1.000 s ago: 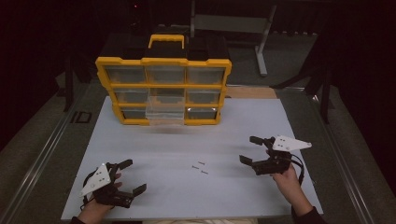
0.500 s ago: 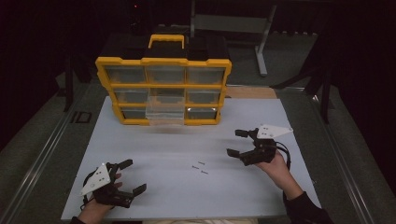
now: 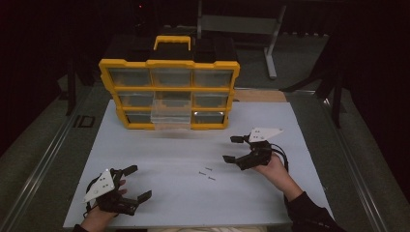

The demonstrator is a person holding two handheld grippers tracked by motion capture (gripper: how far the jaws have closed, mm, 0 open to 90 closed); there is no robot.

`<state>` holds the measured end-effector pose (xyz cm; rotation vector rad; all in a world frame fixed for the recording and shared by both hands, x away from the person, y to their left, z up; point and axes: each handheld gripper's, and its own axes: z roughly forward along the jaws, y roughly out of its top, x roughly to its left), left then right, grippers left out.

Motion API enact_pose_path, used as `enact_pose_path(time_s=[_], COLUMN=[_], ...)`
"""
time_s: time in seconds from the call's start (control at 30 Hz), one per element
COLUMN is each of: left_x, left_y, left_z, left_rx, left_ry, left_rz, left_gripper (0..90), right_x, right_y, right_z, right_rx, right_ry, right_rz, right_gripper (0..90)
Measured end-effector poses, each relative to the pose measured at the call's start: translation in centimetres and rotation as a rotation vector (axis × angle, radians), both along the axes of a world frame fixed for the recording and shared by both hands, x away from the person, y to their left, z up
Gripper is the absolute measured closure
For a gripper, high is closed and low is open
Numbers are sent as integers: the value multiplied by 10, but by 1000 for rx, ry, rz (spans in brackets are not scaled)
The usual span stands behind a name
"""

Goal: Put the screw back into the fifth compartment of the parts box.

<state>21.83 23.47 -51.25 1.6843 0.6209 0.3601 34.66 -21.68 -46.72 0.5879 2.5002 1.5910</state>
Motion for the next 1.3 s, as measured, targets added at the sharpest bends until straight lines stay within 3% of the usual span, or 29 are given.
enact_pose_path(time_s=[0.47, 0.53, 0.57, 0.83, 1.07, 1.3], left_x=[0, 0, 0, 0, 0, 0], left_y=[-1, -1, -1, -1, -1, -2], left_z=[0, 0, 0, 0, 0, -1], left_rx=[8, 9, 9, 9, 9, 9], left_ry=[1, 1, -1, -2, -1, 1], left_rz=[3, 3, -1, -6, -8, -13], left_gripper=[13, 13, 13, 13, 13, 13], right_x=[8, 8, 9, 8, 8, 13], right_y=[14, 15, 17, 29, 42, 46], right_z=[-16, -18, -22, -34, -43, -52], right_rx=[-67, -72, -92, -129, -151, -177], right_ry=[34, 40, 45, 59, 73, 79], right_rz=[64, 77, 101, 169, 211, 204], right_gripper=[291, 326, 403, 522, 558, 595])
